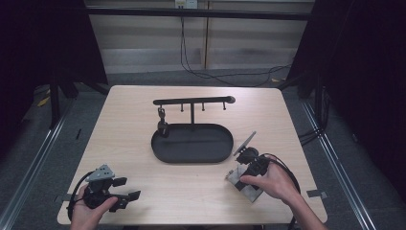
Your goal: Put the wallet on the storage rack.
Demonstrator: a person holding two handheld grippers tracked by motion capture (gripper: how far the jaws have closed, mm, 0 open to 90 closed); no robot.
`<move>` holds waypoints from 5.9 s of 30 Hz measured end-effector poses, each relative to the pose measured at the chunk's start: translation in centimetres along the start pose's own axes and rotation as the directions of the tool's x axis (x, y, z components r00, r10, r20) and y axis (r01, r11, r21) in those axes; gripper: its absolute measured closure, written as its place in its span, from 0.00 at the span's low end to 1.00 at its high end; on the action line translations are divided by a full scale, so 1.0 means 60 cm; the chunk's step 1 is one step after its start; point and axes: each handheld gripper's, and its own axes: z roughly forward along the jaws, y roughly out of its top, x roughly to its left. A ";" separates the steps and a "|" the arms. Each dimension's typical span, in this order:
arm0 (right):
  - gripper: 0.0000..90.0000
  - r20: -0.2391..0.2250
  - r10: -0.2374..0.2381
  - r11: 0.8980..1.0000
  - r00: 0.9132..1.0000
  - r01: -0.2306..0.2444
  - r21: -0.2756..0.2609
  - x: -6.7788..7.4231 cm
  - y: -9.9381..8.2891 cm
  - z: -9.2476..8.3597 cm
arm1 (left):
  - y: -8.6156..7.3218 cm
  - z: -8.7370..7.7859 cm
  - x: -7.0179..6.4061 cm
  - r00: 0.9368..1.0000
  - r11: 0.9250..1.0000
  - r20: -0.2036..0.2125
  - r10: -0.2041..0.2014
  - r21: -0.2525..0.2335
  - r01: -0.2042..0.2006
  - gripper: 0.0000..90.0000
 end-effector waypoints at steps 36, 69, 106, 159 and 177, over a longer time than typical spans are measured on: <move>0.38 0.015 0.023 0.998 1.000 -0.022 -0.060 -0.011 0.045 -0.071 | -0.001 -0.002 0.007 1.000 1.000 0.006 0.006 0.016 -0.006 0.28; 0.38 -0.014 0.059 0.993 0.998 -0.060 -0.102 -0.029 0.141 -0.093 | 0.001 -0.003 0.005 1.000 1.000 0.027 0.017 0.017 -0.017 0.25; 0.38 -0.176 0.288 0.905 0.941 -0.328 -0.272 -0.104 0.175 -0.048 | 0.002 0.000 0.005 1.000 1.000 0.021 0.013 0.018 -0.013 0.25; 0.33 -0.200 0.374 0.839 0.906 -0.422 -0.343 -0.111 0.197 0.078 | 0.001 -0.004 0.007 1.000 1.000 0.016 0.004 0.013 -0.004 0.25; 0.21 -0.150 0.277 0.809 0.949 -0.315 -0.496 -0.107 0.169 0.026 | 0.001 -0.003 0.008 1.000 1.000 0.016 -0.004 0.015 0.004 0.25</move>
